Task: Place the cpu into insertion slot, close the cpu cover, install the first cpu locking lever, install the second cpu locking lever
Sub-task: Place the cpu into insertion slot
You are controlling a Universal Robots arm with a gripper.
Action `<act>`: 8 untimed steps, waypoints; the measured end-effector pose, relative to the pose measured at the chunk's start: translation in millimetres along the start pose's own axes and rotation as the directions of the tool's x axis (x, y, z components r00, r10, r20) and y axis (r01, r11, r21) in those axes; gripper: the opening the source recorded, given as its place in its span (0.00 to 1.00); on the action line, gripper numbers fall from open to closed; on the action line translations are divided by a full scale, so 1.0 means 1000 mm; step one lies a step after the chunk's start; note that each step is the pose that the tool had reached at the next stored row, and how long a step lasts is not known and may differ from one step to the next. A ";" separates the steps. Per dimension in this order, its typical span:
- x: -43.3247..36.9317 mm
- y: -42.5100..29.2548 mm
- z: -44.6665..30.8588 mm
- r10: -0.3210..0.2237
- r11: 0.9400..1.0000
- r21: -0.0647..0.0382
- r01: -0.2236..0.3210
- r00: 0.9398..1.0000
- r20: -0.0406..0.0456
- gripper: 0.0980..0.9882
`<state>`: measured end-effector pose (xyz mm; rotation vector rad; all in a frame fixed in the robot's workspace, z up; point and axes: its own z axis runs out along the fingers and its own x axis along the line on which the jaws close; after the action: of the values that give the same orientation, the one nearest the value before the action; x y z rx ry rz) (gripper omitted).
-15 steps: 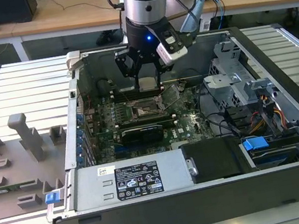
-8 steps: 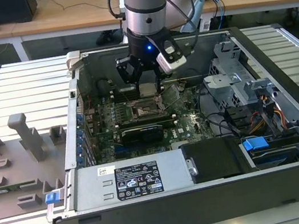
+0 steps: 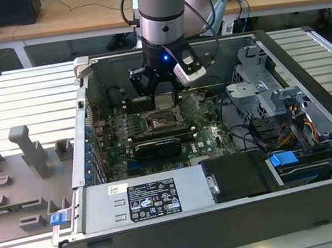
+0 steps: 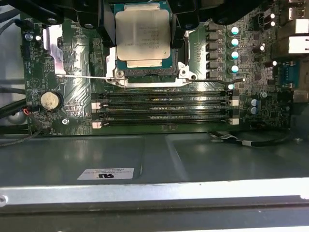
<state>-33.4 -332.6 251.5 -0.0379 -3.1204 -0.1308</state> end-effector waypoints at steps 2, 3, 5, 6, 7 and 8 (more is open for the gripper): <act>0.0000 0.0000 0.0001 0.018 1.000 0.002 -0.018 1.000 0.002 0.50; 0.0000 0.0000 0.0001 0.045 0.999 0.003 -0.045 0.999 0.004 0.50; 0.0000 0.0000 0.0002 0.078 0.997 0.003 -0.078 0.997 0.007 0.50; 0.0000 0.0000 0.0004 0.100 0.995 0.002 -0.100 0.995 0.008 0.50; 0.0000 0.0000 0.0005 0.115 0.993 0.002 -0.115 0.993 0.010 0.50; 0.0000 -0.0001 0.0006 0.127 0.992 0.002 -0.127 0.992 0.011 0.50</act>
<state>-33.4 -332.6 250.9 -0.2378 -3.1171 -0.1250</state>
